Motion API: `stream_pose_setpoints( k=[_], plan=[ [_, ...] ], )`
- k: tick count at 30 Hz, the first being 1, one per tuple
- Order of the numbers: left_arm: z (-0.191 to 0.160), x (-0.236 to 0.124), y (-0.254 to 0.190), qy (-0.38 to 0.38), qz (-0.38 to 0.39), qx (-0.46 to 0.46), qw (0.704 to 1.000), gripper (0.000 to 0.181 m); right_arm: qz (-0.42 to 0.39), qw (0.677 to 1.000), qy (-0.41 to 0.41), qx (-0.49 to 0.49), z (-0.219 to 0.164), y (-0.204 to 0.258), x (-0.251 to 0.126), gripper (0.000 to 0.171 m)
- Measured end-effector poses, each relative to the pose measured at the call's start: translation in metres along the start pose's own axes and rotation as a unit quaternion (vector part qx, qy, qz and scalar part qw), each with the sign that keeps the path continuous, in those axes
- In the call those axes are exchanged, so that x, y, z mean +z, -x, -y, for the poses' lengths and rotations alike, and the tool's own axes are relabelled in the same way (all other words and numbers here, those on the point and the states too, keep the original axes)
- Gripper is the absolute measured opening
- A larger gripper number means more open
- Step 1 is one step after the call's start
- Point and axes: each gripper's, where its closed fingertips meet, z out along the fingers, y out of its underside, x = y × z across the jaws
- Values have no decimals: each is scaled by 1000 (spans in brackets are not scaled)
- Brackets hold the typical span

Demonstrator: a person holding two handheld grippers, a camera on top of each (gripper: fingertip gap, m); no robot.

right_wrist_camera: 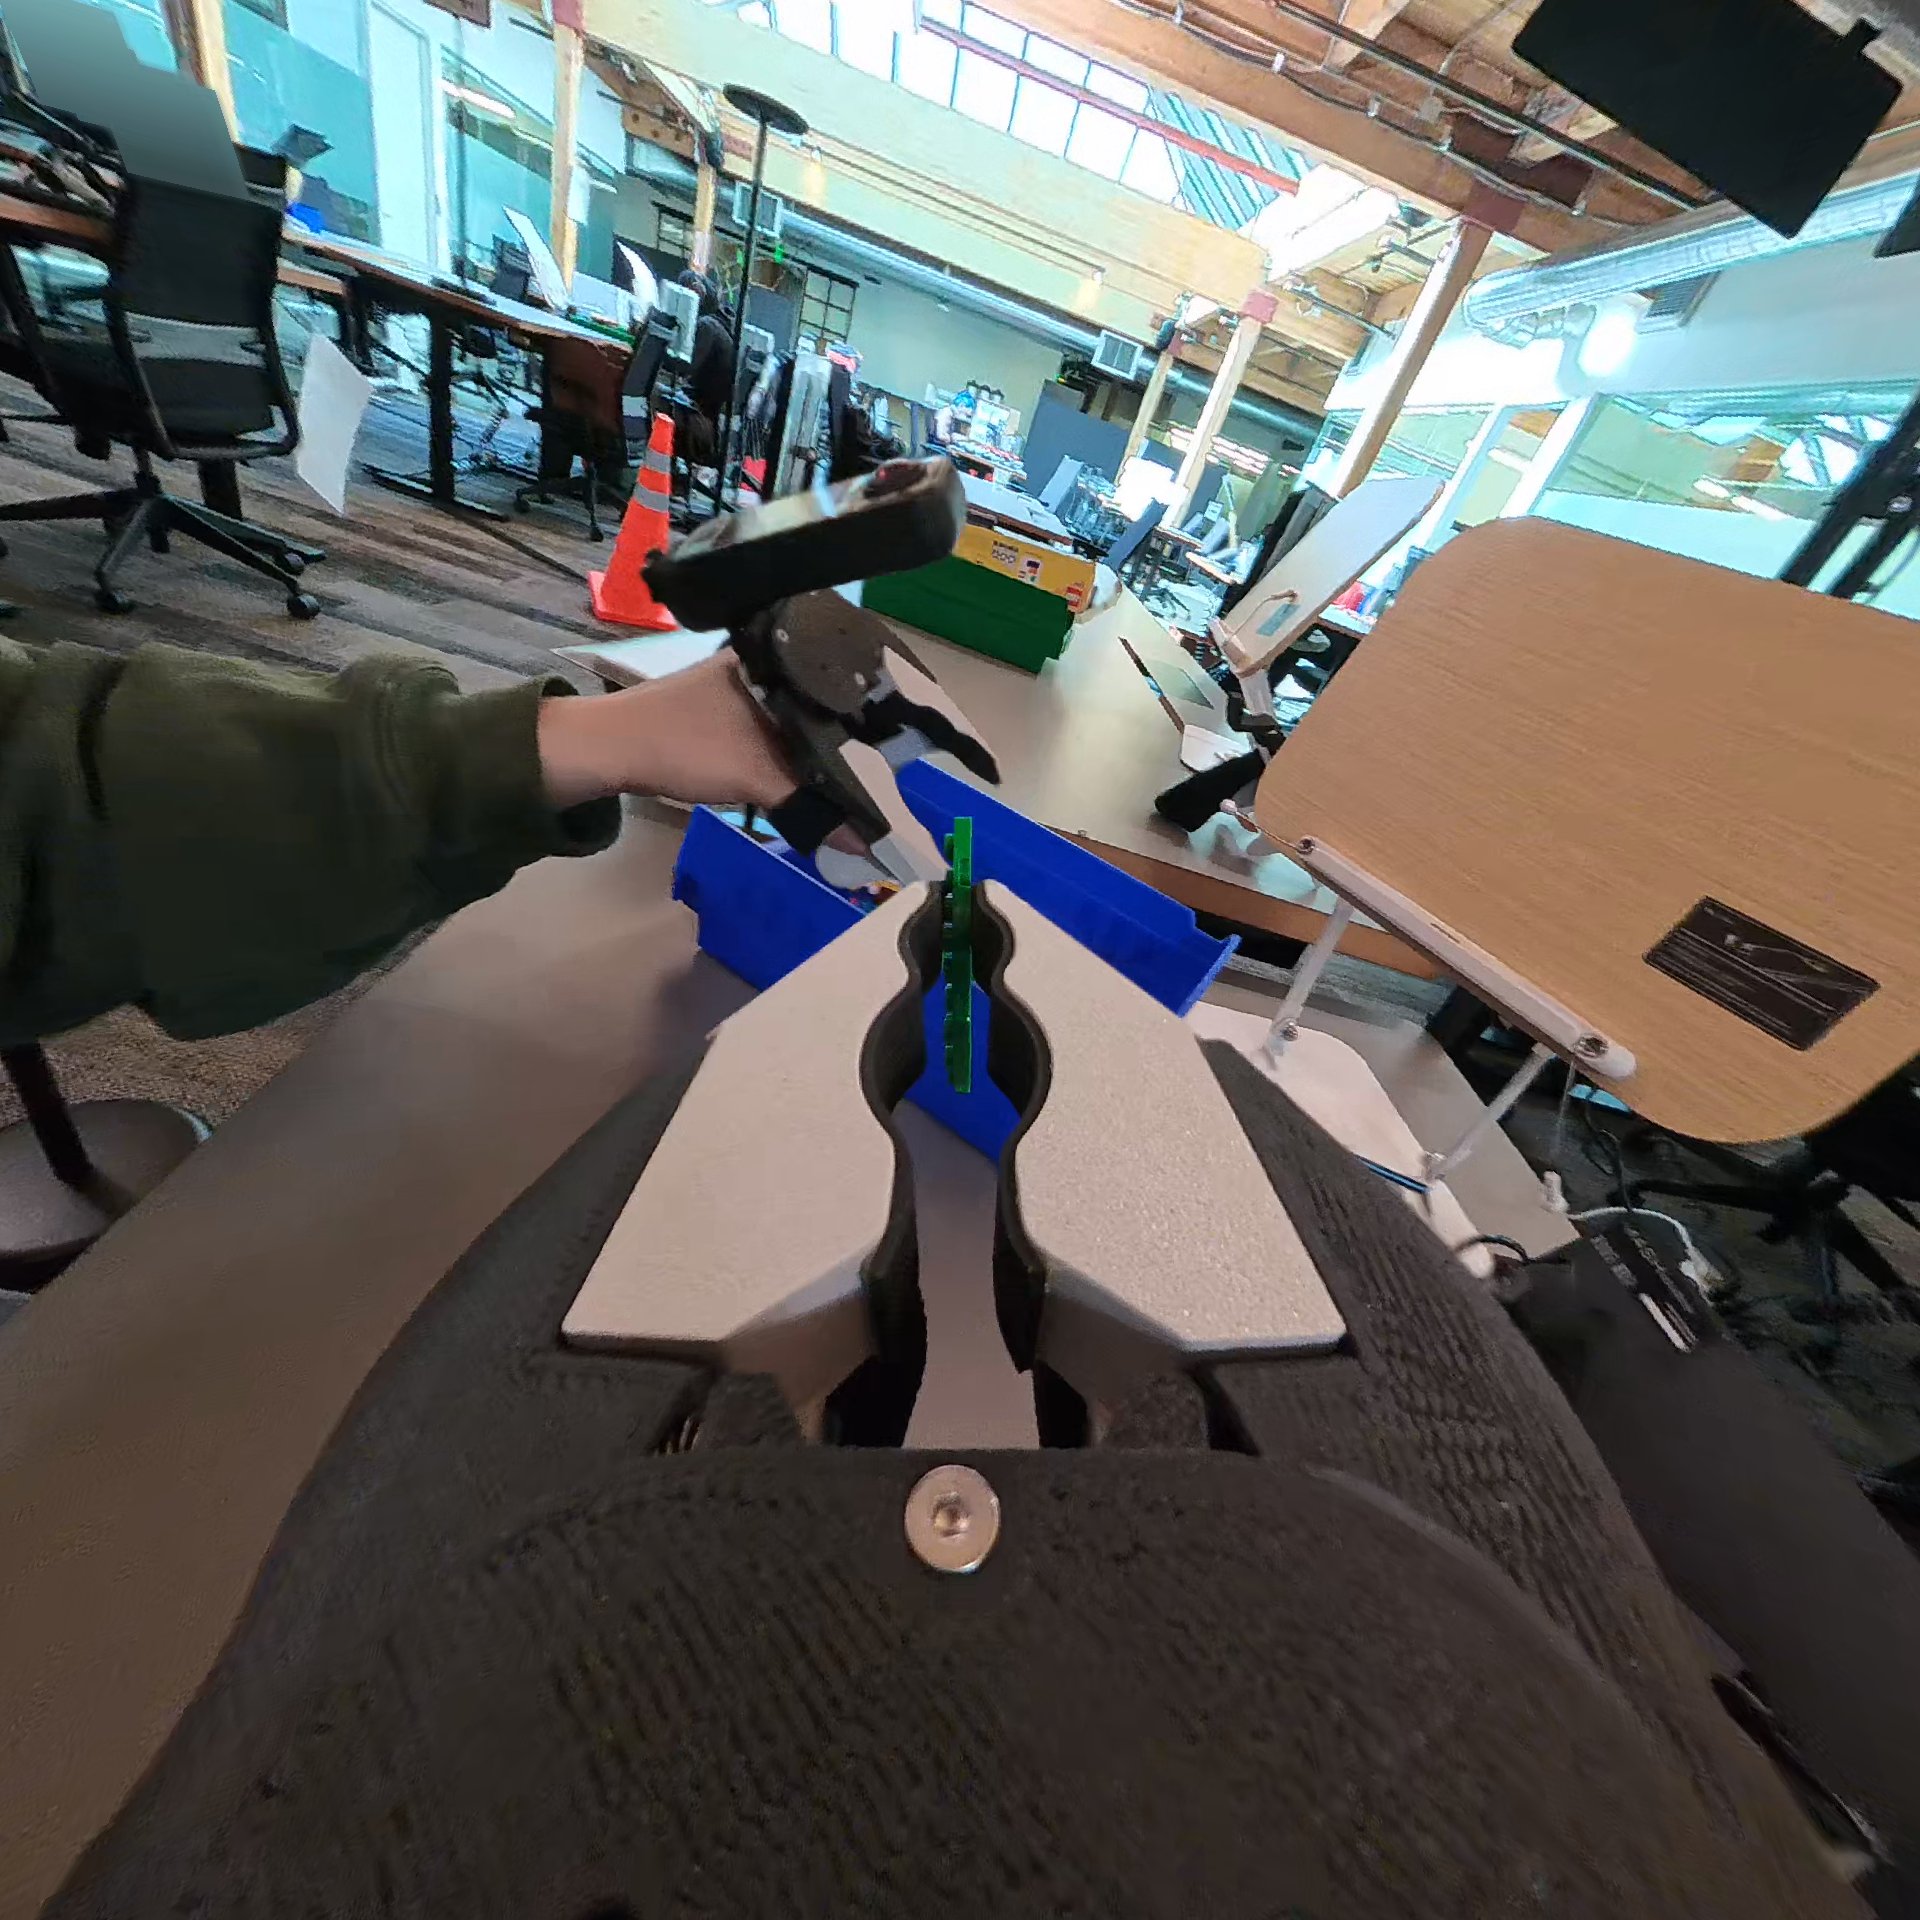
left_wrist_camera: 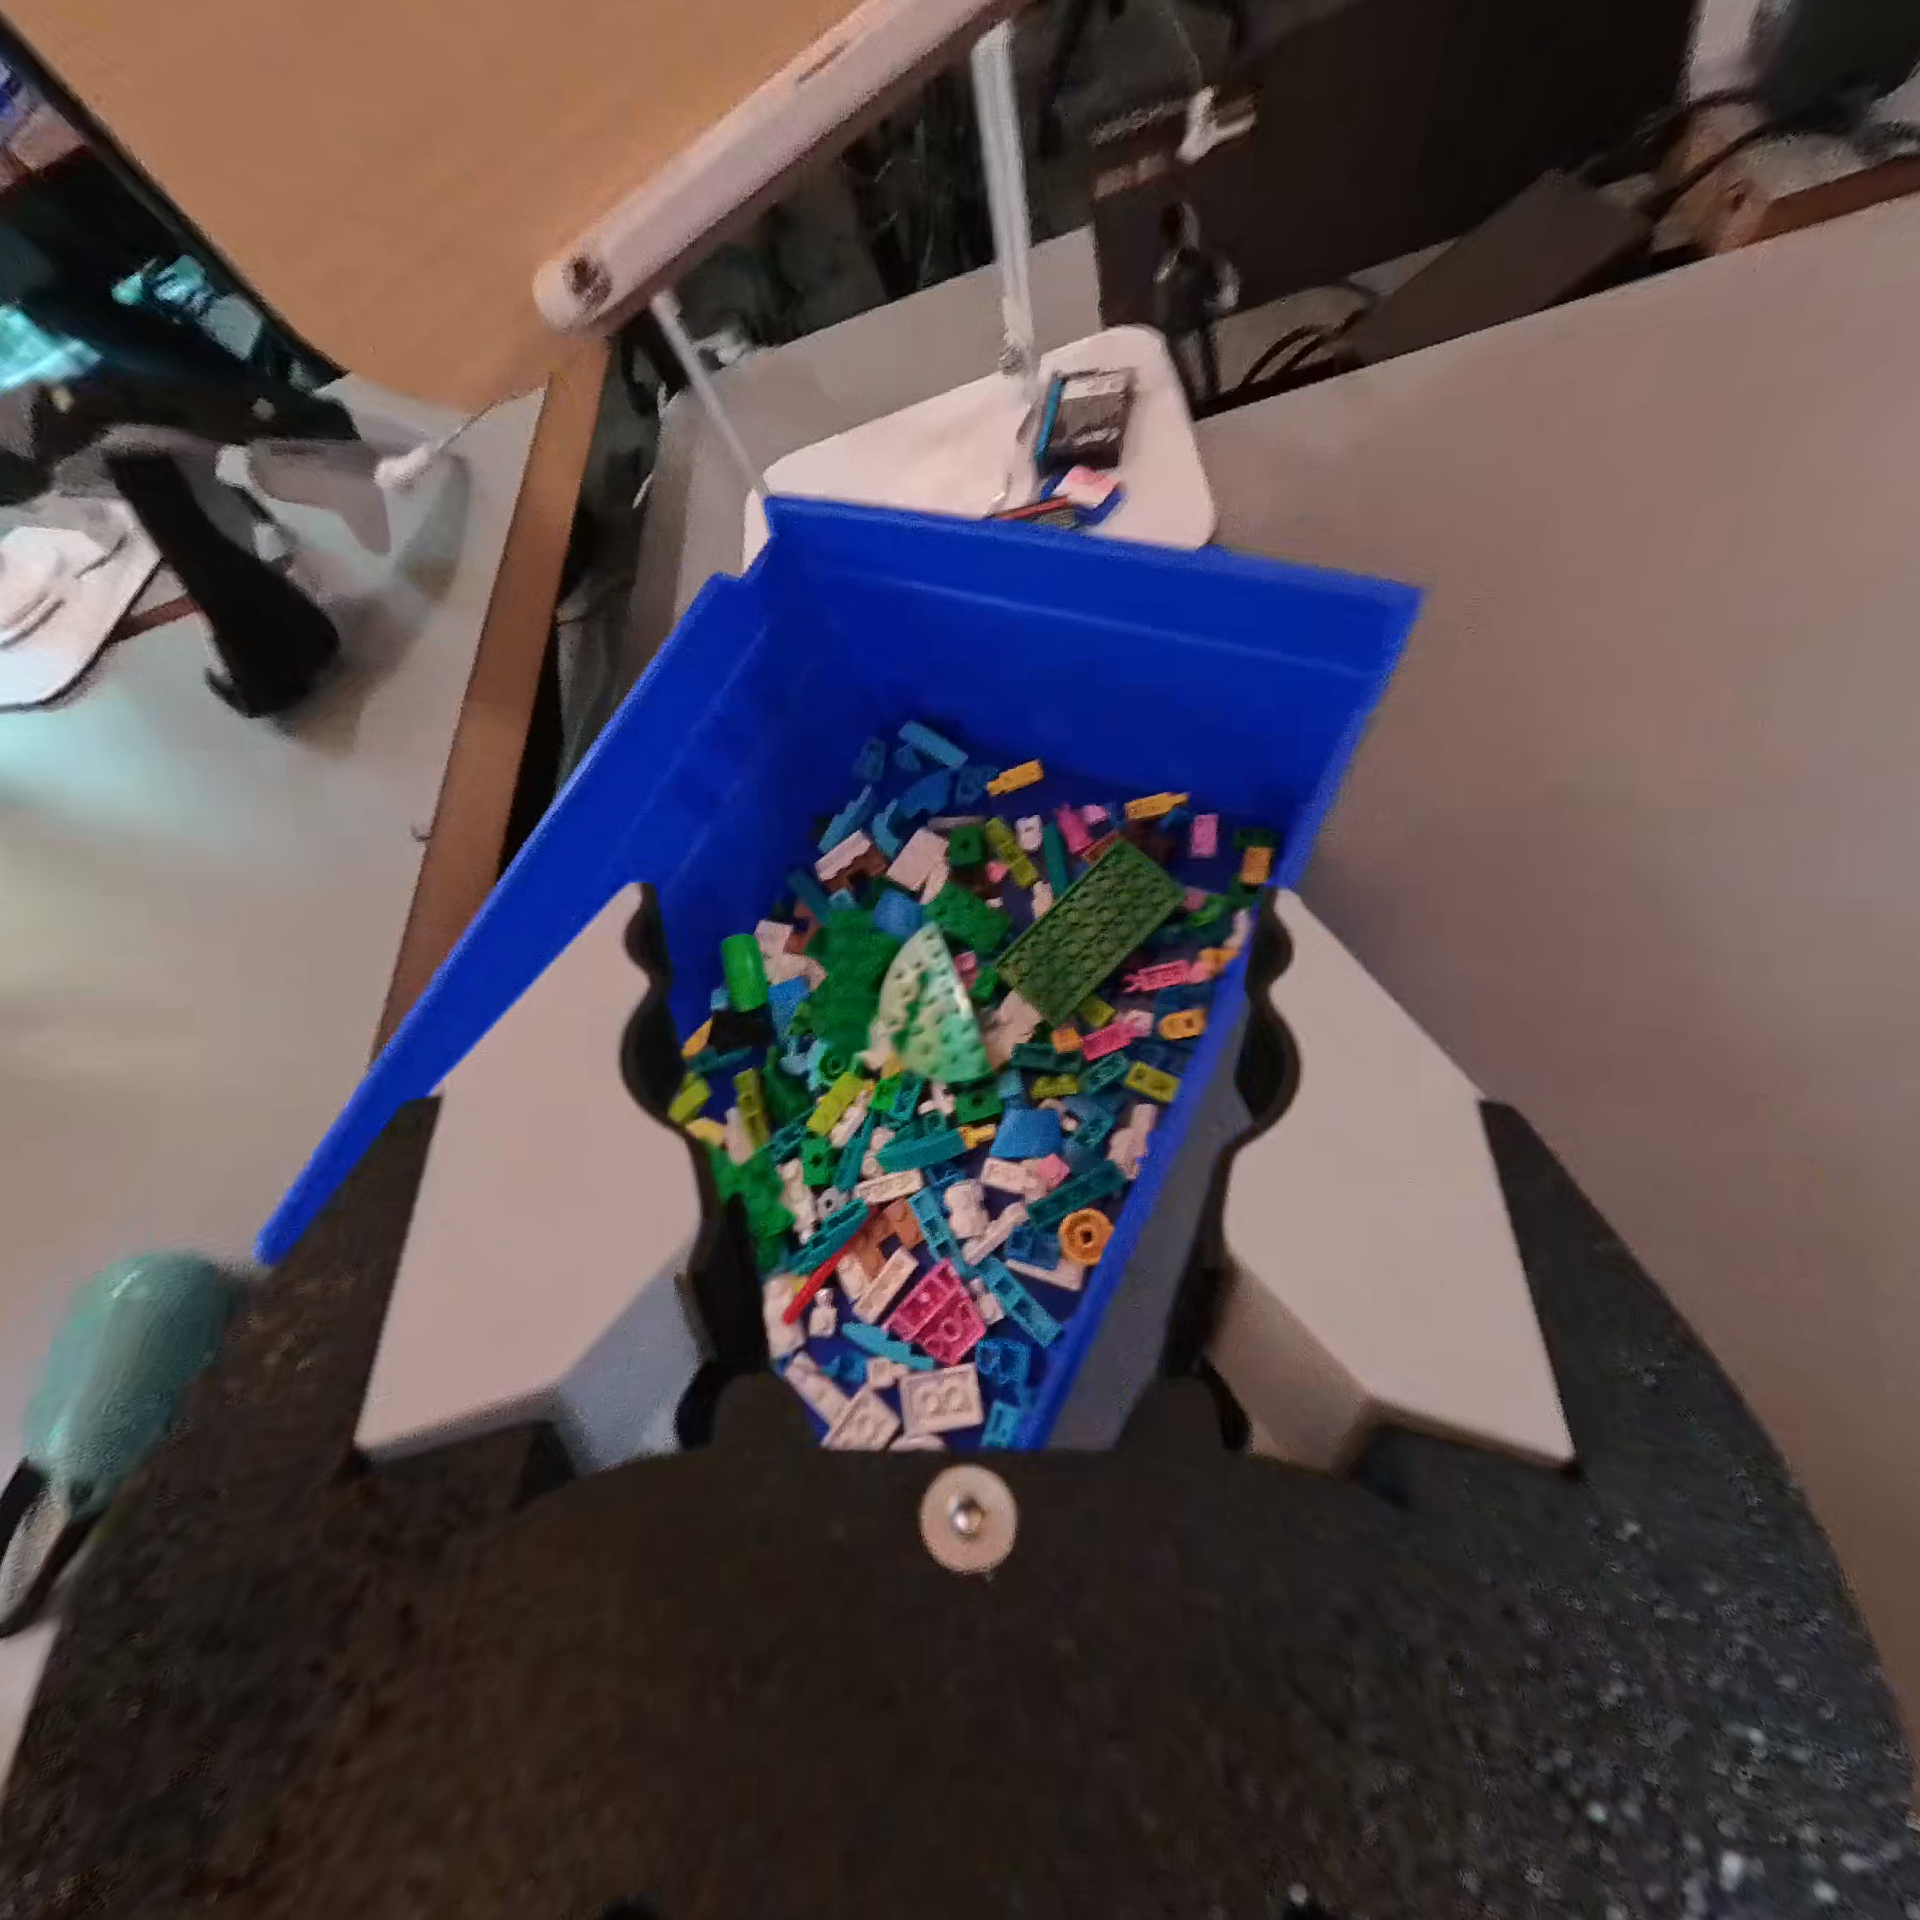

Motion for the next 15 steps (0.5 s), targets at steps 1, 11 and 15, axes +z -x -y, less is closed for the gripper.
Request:
stream_pose_setpoints(
  k=[1, 11, 15],
  plan=[
    [13, -7, -18, -36, -38, 3, 999, 106, 10, 1000, -11, 10, 3, 3, 1, 3],
    [90, -162, -218, -338, -456, 66, 821, 39, 163, 974, -111, 111, 34, 40, 2, 3],
    [96, -157, -200, -336, -414, 48, 845, 2, 137, 978, -105, 119, 36, 32, 0, 18]
  ],
)
